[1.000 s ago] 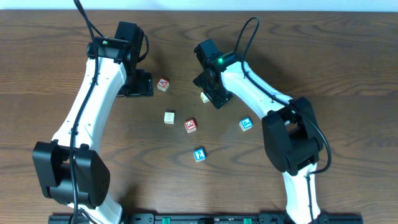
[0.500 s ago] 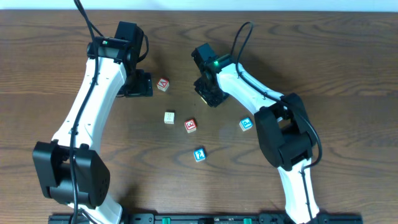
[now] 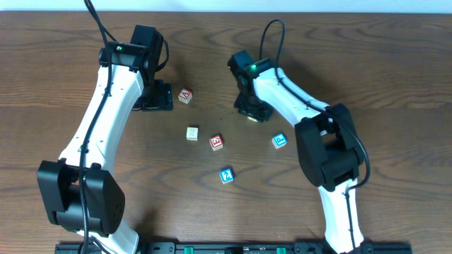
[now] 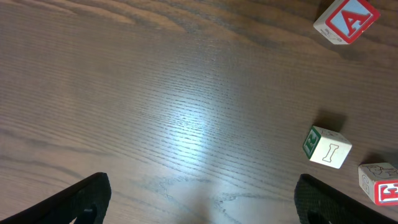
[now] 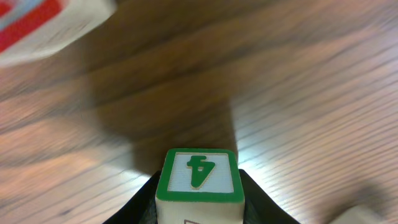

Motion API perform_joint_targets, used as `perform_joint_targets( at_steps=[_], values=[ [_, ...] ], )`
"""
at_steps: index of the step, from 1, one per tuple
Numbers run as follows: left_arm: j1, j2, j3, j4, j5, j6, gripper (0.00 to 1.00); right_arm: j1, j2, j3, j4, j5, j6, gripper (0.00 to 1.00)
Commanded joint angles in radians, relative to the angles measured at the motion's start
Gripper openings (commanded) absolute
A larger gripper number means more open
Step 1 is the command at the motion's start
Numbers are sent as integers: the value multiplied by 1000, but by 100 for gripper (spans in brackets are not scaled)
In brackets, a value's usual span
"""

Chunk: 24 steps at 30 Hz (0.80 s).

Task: Spell out Ai2

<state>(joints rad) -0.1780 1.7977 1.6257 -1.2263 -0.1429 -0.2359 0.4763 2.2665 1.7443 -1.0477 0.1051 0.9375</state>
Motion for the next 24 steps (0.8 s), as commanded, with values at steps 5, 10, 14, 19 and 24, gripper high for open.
perform_joint_targets(
  at_steps=[5, 10, 14, 19, 24],
  values=[
    [1, 13, 8, -21, -21, -9, 95, -53, -30, 9, -63, 101, -133, 29],
    [1, 13, 8, -34, -21, -13, 95, -100, -31, 9, -108, 99, -158, 29],
    [1, 13, 8, -41, -21, -23, 95, -148, -32, 9, -101, 59, -207, 28],
    [1, 13, 8, -55, -14, -28, 95, -203, -35, 9, -80, 7, -280, 26],
    [1, 13, 8, -59, -13, -57, 95, -222, -35, 8, -68, -5, -343, 40]
  ],
)
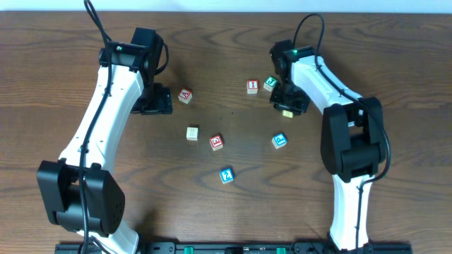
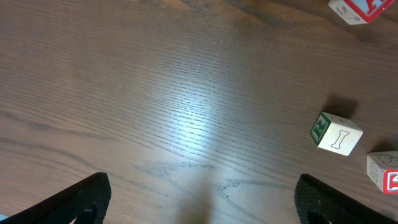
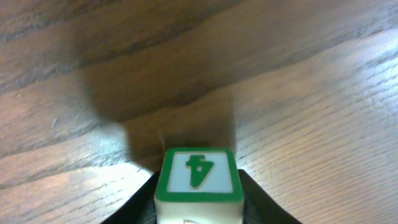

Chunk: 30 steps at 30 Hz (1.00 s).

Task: Spell out Ai2

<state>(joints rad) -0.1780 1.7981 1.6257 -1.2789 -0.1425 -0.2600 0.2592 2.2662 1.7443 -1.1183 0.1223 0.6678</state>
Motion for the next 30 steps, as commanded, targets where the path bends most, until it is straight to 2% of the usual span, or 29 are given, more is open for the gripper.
perform_joint_targets(
  at_steps=[1, 3, 8, 13, 16, 20, 25, 30],
  values=[
    [1, 13, 8, -6, -10, -38, 96, -5, -34, 8, 3, -22, -75, 43],
    [1, 13, 8, -6, 5, -40, 95, -4, -35, 8, 10, -22, -80, 44],
    [1, 13, 8, -7, 12, -40, 96, -3, -55, 9, 39, -48, -94, 56],
    [1, 13, 8, -7, 12, -40, 96, -3, -153, 10, 71, -44, -101, 68],
    [1, 13, 8, -6, 12, -40, 95, 8, -214, 10, 83, -61, -103, 71],
    [1, 13, 8, -7, 12, -44, 95, 61, -251, 10, 164, -130, -249, 75],
    [1, 13, 8, -11, 13, -51, 95, 137, -246, 14, 195, -58, -327, 74],
    [0, 13, 8, -18, 17, -62, 95, 146, -222, 14, 201, -53, -344, 79]
  ],
)
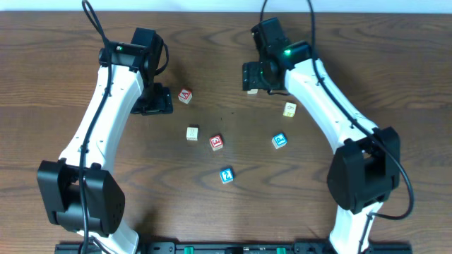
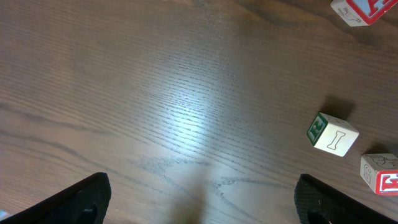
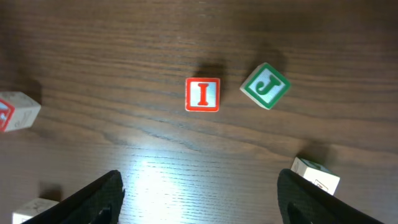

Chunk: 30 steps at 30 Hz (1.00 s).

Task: Spell out Ai2
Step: 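Lower the right gripper onto the red I block and grasp it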

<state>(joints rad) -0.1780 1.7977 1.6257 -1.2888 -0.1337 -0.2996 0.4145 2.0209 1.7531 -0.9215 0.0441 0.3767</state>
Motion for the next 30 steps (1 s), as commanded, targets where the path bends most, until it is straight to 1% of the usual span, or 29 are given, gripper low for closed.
perform_joint_targets(
  at_steps=[1, 5, 11, 20, 30],
  values=[
    [1, 13, 8, -8, 14, -23, 95, -9, 31, 5, 16, 14, -81, 80],
    [0, 13, 8, -10, 29, -23, 95, -9, 60, 5, 39, 63, -105, 80],
    [1, 13, 8, -13, 30, -31, 95, -21, 108, 5, 48, 52, -105, 74],
    [1, 13, 8, -12, 29, -49, 95, -21, 154, 5, 95, 26, -95, 76],
    [1, 13, 8, 0, 26, -49, 96, -18, 207, 5, 145, -42, -53, 73]
  ],
)
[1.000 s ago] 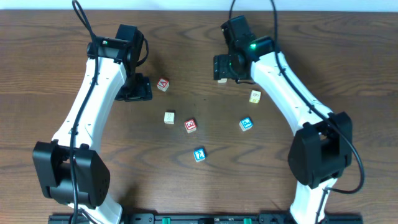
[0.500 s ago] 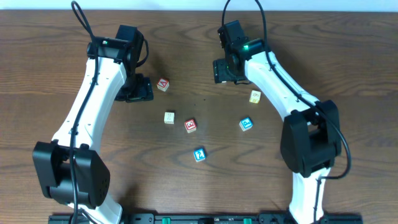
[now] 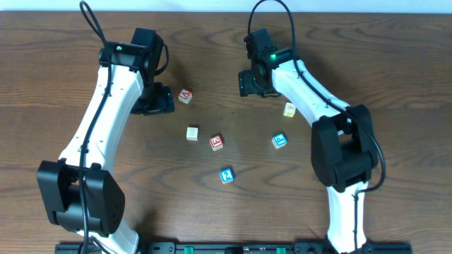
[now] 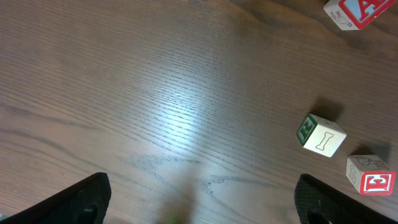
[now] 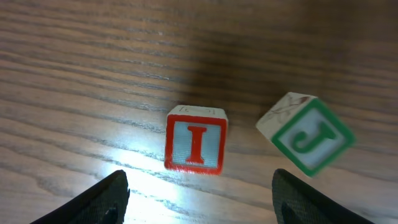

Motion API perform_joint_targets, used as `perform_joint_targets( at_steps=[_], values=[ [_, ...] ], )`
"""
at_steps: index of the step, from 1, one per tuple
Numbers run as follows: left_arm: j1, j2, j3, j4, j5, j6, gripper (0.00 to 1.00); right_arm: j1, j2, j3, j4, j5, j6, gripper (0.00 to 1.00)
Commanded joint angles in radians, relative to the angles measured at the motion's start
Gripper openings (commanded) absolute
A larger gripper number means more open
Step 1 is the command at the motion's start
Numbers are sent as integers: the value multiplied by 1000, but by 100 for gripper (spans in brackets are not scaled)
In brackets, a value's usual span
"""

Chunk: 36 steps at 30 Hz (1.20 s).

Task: Spell out Ai2
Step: 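Lower the right gripper onto the red I block and grasp it, then lift the red I block and swing the right arm toward center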

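Note:
A red-framed I block [image 5: 195, 148] lies on the table just beyond my open right gripper [image 5: 202, 211], with a green J block [image 5: 308, 135] to its right. In the overhead view the right gripper [image 3: 253, 83] hides both of them. The red A block [image 3: 185, 95] lies just right of my left gripper [image 3: 157, 100]. In the left wrist view my left gripper [image 4: 202, 208] stands open over bare wood. Far to its right lie the A block [image 4: 357, 11], a cream block with an outlined I [image 4: 323, 135] and a red block [image 4: 370, 177].
A cream block [image 3: 289, 109] lies right of the right gripper. Two blue blocks [image 3: 280, 140] [image 3: 226, 175] and a red block [image 3: 216, 142] sit toward the table's middle and front. The characters on them are too small to read.
My right gripper has come lower and closer to the red I block and the green J block, which now fill more of its view. The left arm has barely moved.
My right gripper was shut on a green-framed 4 block near the table's middle. Then it held that block farther right. By 1.0 s ago the block lay on the table and the gripper was open over the I and J blocks, where it now sits lower.

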<state>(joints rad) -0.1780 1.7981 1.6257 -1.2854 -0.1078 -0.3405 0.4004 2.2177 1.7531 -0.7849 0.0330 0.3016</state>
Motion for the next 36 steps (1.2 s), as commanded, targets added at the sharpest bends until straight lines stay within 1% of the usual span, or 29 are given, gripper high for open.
perform_joint_targets(
  at_steps=[1, 8, 10, 13, 16, 22, 24, 29, 31, 33, 36],
  values=[
    [1, 13, 8, -3, -1, -8, 95, -4, 11, 5, 10, -31, 25, 73],
    [1, 13, 8, 3, 0, -8, 95, -5, 23, 5, 27, -30, 53, 70],
    [1, 13, 8, 3, 0, -8, 95, -5, 35, 5, 37, -30, 65, 68],
    [1, 13, 8, 3, 0, -8, 95, -4, 61, 5, 58, -31, 68, 69],
    [1, 13, 8, 3, -1, -8, 96, -4, 87, 5, 77, -30, 68, 67],
    [1, 13, 8, 3, -8, -8, 95, -5, 98, 5, 108, -29, 68, 55],
    [1, 13, 8, 3, -8, -8, 95, -5, 98, 5, 113, -29, 68, 49],
    [1, 13, 8, 3, -7, -8, 95, -5, 98, 5, 108, -29, 69, 41],
    [1, 13, 8, 3, -8, -8, 95, -5, 97, 5, 103, -29, 74, 33],
    [1, 13, 8, 3, -8, -8, 95, -5, 89, 7, 87, -29, 90, 29],
    [1, 13, 8, 3, -8, -7, 96, -4, 64, 7, 69, -27, 99, 27]
  ],
)
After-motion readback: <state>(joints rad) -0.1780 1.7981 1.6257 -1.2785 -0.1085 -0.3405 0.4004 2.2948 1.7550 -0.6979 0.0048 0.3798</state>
